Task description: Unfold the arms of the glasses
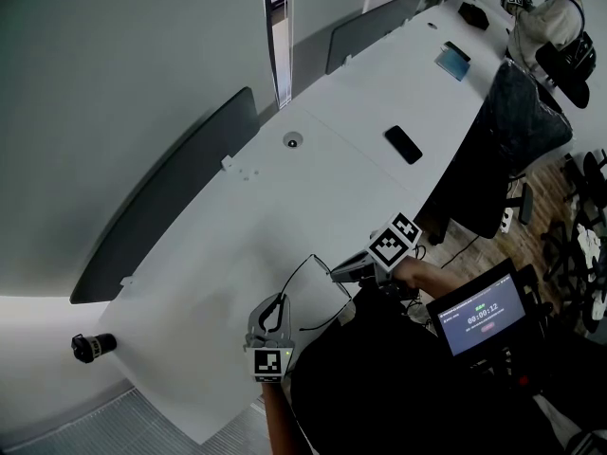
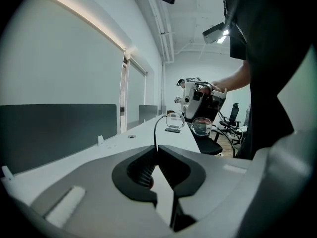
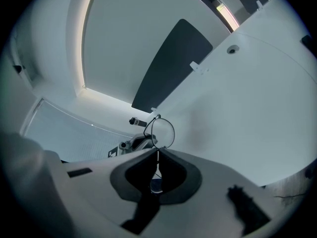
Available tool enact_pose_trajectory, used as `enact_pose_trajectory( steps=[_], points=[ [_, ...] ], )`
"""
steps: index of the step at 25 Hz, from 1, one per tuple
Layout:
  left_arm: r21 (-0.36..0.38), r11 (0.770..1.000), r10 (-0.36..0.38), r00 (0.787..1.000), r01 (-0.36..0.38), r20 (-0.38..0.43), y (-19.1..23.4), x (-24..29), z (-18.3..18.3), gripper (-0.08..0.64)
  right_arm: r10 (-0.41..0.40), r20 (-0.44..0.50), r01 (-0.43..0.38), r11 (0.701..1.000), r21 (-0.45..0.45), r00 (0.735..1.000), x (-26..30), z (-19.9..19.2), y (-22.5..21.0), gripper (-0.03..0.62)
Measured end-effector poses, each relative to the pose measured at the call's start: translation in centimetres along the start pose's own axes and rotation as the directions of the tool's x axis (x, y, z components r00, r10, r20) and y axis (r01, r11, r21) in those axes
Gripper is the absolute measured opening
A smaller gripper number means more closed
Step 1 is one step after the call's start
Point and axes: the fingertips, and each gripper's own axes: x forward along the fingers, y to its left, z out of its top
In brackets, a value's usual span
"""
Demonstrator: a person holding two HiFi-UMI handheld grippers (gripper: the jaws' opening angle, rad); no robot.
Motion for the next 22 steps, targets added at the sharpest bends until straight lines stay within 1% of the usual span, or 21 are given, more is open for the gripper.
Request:
enact_pose_trajectory(
  steps=[3, 11, 15, 18, 22],
  points=[
    [0.01, 1.0, -0.023, 1.0, 0.023, 0.007, -0.5, 0.0, 0.0, 0.026, -0.004, 0.004, 0.004, 1.0, 0.001, 1.0, 0.0, -0.1, -0.2, 0.017],
    [-0.007, 0.995, -0.096, 0.995, 0.096, 0.008, -2.1, 0.0, 0.3, 0.029, -0.018, 0.02, 0.018, 1.0, -0.001, 1.0, 0.1, 0.0, -0.6, 0.017],
    [-0.034, 0.991, -0.133, 0.991, 0.133, 0.0, -2.6, 0.1, 0.7, 0.031, -0.02, 0.031, 0.019, 1.0, 0.012, 0.999, 0.1, 0.0, -0.8, 0.017],
    [-0.024, 0.986, -0.164, 0.986, 0.164, 0.011, -3.0, 0.2, 0.6, 0.032, -0.018, 0.039, 0.017, 1.0, 0.019, 0.999, 0.2, 0.0, -0.9, 0.017],
    [-0.031, 0.98, -0.195, 0.981, 0.195, 0.014, -3.7, 0.1, 0.6, 0.034, -0.013, 0.045, 0.011, 1.0, 0.024, 0.999, 0.3, 0.0, -0.8, 0.017]
  ],
)
